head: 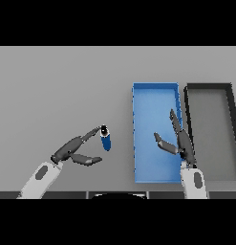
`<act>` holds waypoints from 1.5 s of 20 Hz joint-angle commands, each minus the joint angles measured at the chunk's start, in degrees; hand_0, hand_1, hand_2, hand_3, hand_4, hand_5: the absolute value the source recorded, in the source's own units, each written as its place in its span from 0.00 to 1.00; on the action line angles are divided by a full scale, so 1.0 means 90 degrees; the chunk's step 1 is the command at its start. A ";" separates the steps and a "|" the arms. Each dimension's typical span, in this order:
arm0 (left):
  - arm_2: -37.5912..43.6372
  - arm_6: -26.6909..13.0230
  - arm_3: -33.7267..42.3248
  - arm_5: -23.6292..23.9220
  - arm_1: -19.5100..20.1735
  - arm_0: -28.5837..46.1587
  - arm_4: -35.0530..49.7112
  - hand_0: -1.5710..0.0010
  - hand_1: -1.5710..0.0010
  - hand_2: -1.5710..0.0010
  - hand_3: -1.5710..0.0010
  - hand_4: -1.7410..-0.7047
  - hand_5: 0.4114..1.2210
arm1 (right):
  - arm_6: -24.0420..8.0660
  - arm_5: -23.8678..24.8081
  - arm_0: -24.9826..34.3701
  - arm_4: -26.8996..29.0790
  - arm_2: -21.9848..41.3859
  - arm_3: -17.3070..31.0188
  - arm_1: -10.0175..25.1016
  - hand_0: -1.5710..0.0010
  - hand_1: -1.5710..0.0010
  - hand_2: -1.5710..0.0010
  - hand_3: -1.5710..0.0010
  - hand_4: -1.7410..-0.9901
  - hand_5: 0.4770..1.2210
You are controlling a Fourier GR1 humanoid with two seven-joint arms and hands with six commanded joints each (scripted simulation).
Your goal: Pick up the blue pipe and place it into the blue bin.
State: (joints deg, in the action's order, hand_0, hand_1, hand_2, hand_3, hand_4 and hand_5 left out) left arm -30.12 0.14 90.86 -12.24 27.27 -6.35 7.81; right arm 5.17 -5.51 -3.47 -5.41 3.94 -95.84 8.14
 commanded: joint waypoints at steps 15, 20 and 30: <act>-0.0097 0.0611 -0.1806 0.0058 -0.1746 -0.0978 -0.0058 0.99 0.90 0.81 0.84 0.51 0.24 | 0.0108 0.0008 -0.0258 -0.0010 -0.0056 -0.0059 0.0032 1.00 1.00 1.00 1.00 0.64 0.17; -0.0021 0.0668 -0.1855 0.0273 -0.2088 -0.0850 0.0094 0.37 0.32 0.28 0.30 0.20 0.75 | 0.0134 0.0031 -0.0254 -0.0001 -0.0058 -0.0094 0.0008 1.00 1.00 1.00 1.00 0.64 0.18; -0.0277 0.1239 -0.1043 0.0612 -0.2085 -0.0878 -0.0078 0.04 0.03 0.03 0.09 0.03 0.97 | 0.0065 0.0029 -0.0178 -0.0052 -0.0024 -0.0045 0.0004 1.00 1.00 1.00 1.00 0.66 0.20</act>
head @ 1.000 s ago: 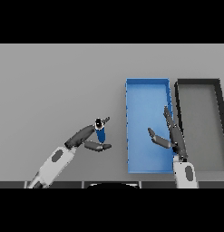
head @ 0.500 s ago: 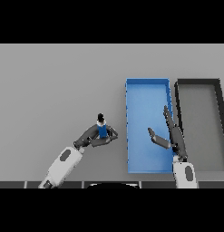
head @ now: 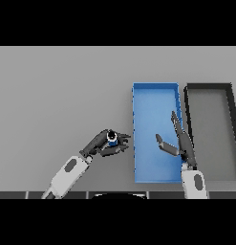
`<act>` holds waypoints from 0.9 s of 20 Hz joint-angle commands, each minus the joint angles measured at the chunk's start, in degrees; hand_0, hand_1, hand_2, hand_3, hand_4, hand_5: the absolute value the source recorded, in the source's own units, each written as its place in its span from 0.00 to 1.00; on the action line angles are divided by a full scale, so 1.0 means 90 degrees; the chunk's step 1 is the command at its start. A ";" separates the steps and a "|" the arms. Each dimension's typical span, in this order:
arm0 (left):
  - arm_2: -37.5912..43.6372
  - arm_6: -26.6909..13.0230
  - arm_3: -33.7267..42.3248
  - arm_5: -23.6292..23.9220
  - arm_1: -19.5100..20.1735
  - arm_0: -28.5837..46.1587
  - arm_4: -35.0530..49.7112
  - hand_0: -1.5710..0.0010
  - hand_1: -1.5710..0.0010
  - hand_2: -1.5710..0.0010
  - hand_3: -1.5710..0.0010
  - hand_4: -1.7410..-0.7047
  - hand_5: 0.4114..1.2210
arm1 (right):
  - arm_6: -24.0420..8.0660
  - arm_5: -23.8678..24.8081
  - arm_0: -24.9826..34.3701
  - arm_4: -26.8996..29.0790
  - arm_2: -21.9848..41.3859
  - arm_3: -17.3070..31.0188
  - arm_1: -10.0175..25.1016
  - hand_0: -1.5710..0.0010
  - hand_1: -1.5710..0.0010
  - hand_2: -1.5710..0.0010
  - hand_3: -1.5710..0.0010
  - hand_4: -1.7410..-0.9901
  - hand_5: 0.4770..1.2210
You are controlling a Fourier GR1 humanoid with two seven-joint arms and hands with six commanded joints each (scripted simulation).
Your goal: Pick up the blue pipe and place it into the blue bin.
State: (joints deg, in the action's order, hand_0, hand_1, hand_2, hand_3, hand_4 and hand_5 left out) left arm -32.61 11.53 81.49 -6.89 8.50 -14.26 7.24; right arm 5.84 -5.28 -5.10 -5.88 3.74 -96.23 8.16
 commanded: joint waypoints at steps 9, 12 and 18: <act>-0.0139 -0.0916 0.0839 -0.0176 0.0013 -0.0517 0.0215 0.01 0.00 0.00 0.08 0.01 1.00 | 0.0291 -0.0001 -0.0087 -0.0123 -0.0028 0.0065 0.0112 1.00 1.00 1.00 1.00 0.73 0.21; -0.0153 -0.0990 0.0878 -0.0228 0.0041 -0.0503 0.0242 0.00 0.00 0.00 0.08 0.01 1.00 | 0.0137 0.0104 -0.0173 -0.0091 -0.0052 -0.0099 0.0044 1.00 1.00 1.00 1.00 0.74 0.20; -0.0191 -0.1069 0.0913 -0.0206 0.0036 -0.0436 0.0178 0.00 0.00 0.00 0.08 0.01 1.00 | 0.0260 0.0139 -0.0388 -0.0094 -0.0054 -0.0179 0.0011 1.00 1.00 1.00 1.00 0.71 0.20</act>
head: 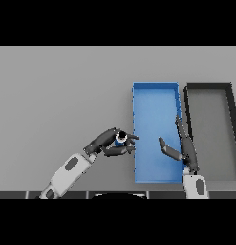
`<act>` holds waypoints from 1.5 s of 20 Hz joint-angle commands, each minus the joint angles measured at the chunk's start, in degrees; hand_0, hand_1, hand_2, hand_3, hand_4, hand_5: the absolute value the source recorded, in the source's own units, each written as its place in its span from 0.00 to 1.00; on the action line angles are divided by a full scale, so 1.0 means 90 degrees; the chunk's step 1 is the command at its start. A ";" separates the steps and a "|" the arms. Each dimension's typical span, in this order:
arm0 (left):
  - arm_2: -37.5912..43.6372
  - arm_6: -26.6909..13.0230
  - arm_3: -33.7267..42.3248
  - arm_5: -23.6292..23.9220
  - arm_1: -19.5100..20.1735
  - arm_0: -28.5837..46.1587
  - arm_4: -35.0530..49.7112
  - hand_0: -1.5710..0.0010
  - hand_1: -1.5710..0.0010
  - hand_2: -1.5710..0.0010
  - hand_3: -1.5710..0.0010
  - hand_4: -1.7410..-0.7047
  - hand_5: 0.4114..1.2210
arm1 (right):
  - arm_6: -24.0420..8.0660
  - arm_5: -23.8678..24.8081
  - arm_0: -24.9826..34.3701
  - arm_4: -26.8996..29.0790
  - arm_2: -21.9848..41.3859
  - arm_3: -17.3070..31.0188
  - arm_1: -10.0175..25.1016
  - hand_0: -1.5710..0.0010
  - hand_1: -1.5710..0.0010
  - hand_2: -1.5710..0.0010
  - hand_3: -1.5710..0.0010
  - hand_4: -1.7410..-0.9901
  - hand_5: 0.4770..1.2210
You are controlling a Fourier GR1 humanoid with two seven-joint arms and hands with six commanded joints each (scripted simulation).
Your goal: Pick up the blue pipe and place it into the blue bin.
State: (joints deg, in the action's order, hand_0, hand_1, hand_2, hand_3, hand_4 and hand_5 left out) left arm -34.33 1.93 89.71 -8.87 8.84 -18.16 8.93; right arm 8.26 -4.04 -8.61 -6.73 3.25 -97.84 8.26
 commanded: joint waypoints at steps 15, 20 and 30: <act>0.0061 0.0008 -0.0156 -0.0082 -0.0056 -0.0063 -0.0112 0.00 0.00 0.00 0.08 0.01 1.00 | -0.1911 -0.2169 0.1377 0.2547 0.0619 -0.2023 0.1386 1.00 1.00 1.00 1.00 0.58 0.06; 0.0083 -0.0031 -0.0161 -0.0077 -0.0044 -0.0091 -0.0200 0.00 0.00 0.00 0.09 0.01 1.00 | -0.2577 -0.2465 0.2290 0.2807 0.1112 -0.2140 0.1508 1.00 1.00 1.00 1.00 0.59 0.07; 0.0205 0.0184 -0.0358 -0.0503 -0.0056 -0.0145 0.0035 0.00 0.00 0.00 0.04 0.01 1.00 | -0.3188 -0.2802 0.3809 0.2645 0.1825 -0.1164 0.0822 1.00 1.00 1.00 1.00 0.69 0.06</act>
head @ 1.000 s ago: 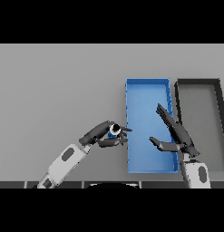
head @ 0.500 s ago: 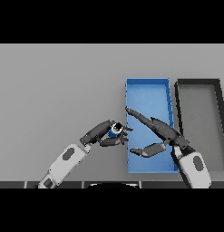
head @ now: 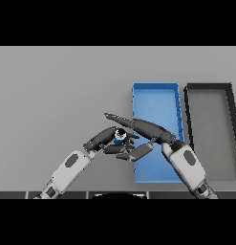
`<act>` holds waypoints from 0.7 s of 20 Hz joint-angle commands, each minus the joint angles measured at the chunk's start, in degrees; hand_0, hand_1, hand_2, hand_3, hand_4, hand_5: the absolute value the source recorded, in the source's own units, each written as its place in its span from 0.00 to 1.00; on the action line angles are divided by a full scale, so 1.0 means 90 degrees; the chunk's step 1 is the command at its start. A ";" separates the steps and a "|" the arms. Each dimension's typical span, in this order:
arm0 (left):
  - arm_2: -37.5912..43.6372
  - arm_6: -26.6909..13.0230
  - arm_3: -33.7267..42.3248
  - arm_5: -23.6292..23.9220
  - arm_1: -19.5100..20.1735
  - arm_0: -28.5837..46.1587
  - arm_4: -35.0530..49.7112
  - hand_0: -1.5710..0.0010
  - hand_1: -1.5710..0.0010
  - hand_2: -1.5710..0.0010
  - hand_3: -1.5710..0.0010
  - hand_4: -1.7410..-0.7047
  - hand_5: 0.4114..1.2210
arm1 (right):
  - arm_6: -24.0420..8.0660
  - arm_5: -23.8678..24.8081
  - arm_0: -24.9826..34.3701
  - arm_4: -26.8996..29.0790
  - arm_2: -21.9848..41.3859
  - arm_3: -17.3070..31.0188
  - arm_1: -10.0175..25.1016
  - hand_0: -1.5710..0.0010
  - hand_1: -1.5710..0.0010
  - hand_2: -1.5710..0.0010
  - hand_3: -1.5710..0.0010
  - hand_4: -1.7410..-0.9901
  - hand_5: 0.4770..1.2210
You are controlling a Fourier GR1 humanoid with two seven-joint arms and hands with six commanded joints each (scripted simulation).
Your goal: Pick up the blue pipe and place it into the blue bin.
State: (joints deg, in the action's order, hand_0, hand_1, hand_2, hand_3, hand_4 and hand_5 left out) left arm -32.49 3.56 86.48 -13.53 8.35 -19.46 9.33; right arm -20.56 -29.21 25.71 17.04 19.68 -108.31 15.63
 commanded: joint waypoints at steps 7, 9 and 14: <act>0.0057 -0.0136 0.0069 -0.0201 -0.0019 -0.0065 0.0208 0.00 0.00 0.00 0.11 0.02 1.00 | -0.0012 -0.0371 0.0659 0.0083 0.0087 0.0829 -0.0365 0.97 0.95 0.93 0.97 0.63 0.06; -0.0015 -0.0231 0.0057 -0.0029 0.0114 -0.0210 -0.0273 0.21 0.29 0.30 0.41 0.12 1.00 | -0.0145 -0.0413 0.0829 0.0046 0.0171 0.0956 -0.0475 0.82 0.80 0.79 0.85 0.52 0.07; -0.0058 -0.0010 0.0220 0.0140 0.0036 0.0010 -0.0316 0.28 0.29 0.30 0.63 0.06 0.97 | -0.0282 -0.0432 0.0841 0.0453 0.0300 0.0978 -0.0660 0.28 0.28 0.28 0.38 0.30 0.23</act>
State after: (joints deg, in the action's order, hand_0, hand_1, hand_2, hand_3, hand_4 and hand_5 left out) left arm -33.02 3.46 88.45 -12.38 8.64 -19.34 6.61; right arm -23.01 -33.16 33.27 21.13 22.37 -99.51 9.69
